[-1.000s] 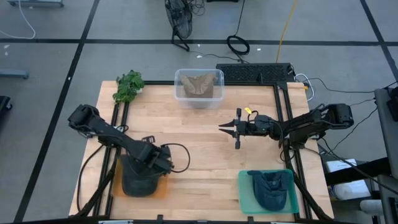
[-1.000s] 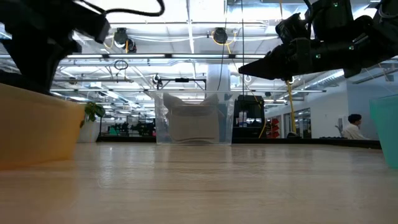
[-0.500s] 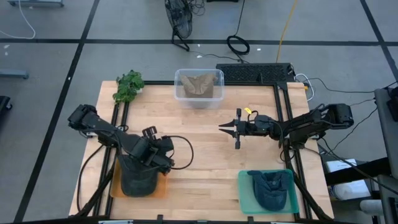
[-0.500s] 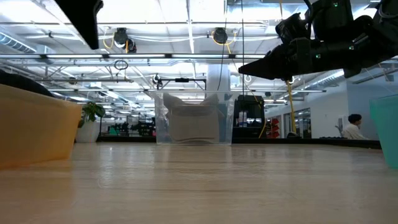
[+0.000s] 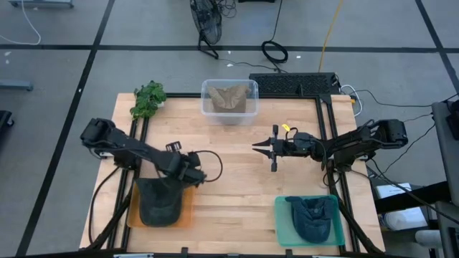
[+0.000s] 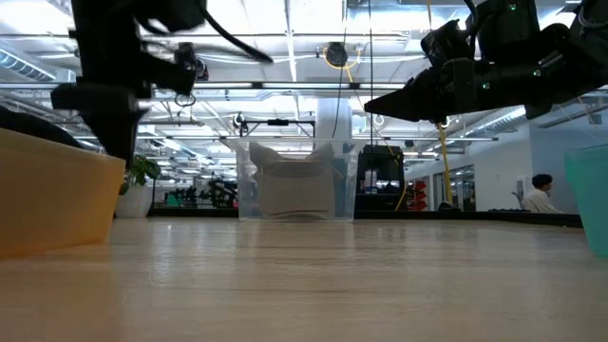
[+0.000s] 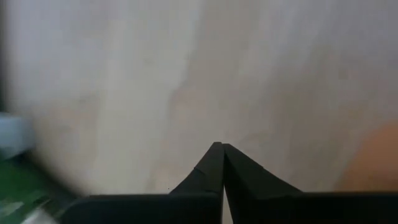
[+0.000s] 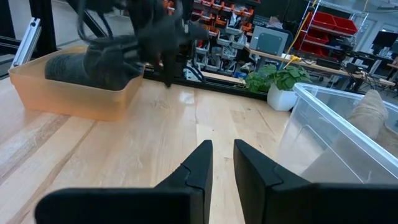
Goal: Pick & Place hat
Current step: Put the black cap into the orange bin
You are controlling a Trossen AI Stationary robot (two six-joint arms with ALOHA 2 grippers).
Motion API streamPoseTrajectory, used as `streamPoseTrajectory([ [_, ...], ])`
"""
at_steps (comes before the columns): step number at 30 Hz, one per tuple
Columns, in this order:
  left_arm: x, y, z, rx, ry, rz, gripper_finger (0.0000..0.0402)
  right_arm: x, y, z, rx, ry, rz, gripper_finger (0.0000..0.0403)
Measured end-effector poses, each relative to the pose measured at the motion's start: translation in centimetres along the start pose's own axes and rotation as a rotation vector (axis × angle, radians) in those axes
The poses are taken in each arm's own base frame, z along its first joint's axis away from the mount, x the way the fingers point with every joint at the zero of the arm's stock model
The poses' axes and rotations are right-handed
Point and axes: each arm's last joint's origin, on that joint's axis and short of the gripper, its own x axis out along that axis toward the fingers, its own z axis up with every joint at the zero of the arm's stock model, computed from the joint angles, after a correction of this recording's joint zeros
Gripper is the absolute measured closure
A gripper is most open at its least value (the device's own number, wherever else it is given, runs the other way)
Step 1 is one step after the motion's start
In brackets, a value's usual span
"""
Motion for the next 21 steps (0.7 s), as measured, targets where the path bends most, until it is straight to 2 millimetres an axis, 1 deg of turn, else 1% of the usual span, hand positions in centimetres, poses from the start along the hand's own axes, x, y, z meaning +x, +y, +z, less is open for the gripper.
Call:
streamPoseTrajectory([
  [2, 1.4, 0.0, 0.2, 0.017, 0.022, -0.081, 0.0391, 0.0, 0.0, 0.0, 0.000, 0.000, 0.000, 0.0360],
  [5, 2.8, -0.3, 0.1, 0.056, 0.075, -0.228, 0.0393, 0.0, 0.0, 0.0, 0.003, 0.000, 0.000, 0.0360],
  [7, 3.5, -0.4, -0.4, 0.068, 0.126, -0.283, 0.0397, 0.0, 0.0, 0.0, 0.004, 0.001, 0.000, 0.0360],
  [10, 4.1, -0.6, -1.2, 0.063, 0.193, -0.324, 0.0393, 0.0, 0.0, -0.1, 0.004, 0.008, 0.001, 0.0360],
  [14, 4.2, -1.6, -2.3, 0.043, 0.248, -0.380, 0.0392, 0.0, 0.1, -0.3, 0.004, 0.031, 0.006, 0.0360],
  [17, 3.8, -2.5, -2.8, 0.023, 0.273, -0.434, 0.0397, 0.0, 0.1, -0.3, 0.004, 0.031, 0.006, 0.0360],
  [21, 3.3, -3.5, -3.7, 0.017, 0.295, -0.444, 0.0390, 0.0, 0.1, -0.3, 0.004, 0.030, 0.006, 0.0360],
])
